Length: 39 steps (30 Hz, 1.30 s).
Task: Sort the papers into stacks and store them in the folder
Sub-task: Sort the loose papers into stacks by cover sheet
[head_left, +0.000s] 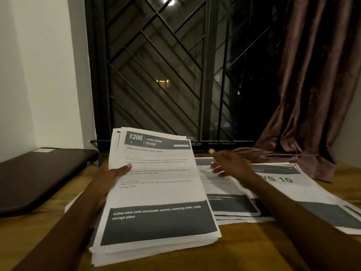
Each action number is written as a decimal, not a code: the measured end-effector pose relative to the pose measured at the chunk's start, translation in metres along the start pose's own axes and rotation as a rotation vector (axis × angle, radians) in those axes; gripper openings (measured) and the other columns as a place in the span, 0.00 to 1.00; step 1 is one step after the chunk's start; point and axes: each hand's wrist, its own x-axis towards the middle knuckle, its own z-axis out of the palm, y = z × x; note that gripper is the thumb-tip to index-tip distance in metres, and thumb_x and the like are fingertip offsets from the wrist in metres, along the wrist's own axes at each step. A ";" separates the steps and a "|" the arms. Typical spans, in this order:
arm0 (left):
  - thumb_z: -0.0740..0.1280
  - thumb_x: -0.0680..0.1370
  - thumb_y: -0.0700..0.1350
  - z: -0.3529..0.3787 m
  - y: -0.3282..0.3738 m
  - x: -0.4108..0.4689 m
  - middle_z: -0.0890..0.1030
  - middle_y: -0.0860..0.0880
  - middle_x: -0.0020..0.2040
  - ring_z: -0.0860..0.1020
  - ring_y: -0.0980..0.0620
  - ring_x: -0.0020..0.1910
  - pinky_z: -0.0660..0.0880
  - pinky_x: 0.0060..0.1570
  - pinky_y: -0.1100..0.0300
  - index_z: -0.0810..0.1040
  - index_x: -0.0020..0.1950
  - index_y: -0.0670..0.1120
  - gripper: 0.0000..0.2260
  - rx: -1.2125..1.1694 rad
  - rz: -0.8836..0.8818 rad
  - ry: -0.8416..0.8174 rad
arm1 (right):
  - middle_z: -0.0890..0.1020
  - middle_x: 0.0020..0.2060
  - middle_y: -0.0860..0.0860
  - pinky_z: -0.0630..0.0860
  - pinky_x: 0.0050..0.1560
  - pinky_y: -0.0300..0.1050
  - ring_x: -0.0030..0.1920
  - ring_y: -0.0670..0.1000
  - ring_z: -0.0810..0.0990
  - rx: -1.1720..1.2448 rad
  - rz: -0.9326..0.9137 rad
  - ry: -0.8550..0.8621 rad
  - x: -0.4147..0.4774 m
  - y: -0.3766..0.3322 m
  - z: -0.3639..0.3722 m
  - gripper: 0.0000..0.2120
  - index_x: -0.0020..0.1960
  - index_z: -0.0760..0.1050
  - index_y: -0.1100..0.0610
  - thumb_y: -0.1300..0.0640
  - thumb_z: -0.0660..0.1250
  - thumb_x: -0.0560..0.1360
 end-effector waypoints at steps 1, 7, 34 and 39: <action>0.73 0.70 0.41 0.002 0.003 -0.003 0.80 0.37 0.61 0.79 0.32 0.59 0.70 0.62 0.32 0.75 0.67 0.43 0.25 -0.006 0.012 0.016 | 0.83 0.44 0.55 0.80 0.42 0.46 0.43 0.53 0.82 0.070 0.042 -0.110 -0.002 -0.010 0.018 0.19 0.52 0.76 0.58 0.41 0.65 0.75; 0.75 0.70 0.46 0.004 0.005 -0.009 0.80 0.39 0.62 0.79 0.34 0.60 0.70 0.62 0.33 0.75 0.68 0.45 0.27 -0.036 0.016 0.048 | 0.81 0.45 0.50 0.75 0.40 0.41 0.44 0.49 0.80 0.299 0.002 0.015 0.009 -0.017 0.073 0.13 0.52 0.74 0.57 0.60 0.75 0.70; 0.69 0.75 0.55 -0.074 0.028 -0.016 0.79 0.43 0.64 0.78 0.44 0.59 0.72 0.64 0.43 0.75 0.68 0.48 0.23 0.007 0.019 0.397 | 0.82 0.46 0.56 0.75 0.36 0.29 0.34 0.44 0.79 0.140 -0.028 0.313 0.024 0.055 -0.044 0.09 0.55 0.80 0.63 0.64 0.69 0.75; 0.62 0.81 0.42 -0.046 0.028 -0.013 0.78 0.43 0.65 0.76 0.40 0.64 0.67 0.68 0.42 0.72 0.71 0.46 0.18 0.048 0.041 0.349 | 0.82 0.40 0.50 0.74 0.38 0.34 0.37 0.49 0.80 -0.278 -0.086 0.198 0.029 0.069 -0.015 0.07 0.45 0.79 0.52 0.49 0.68 0.71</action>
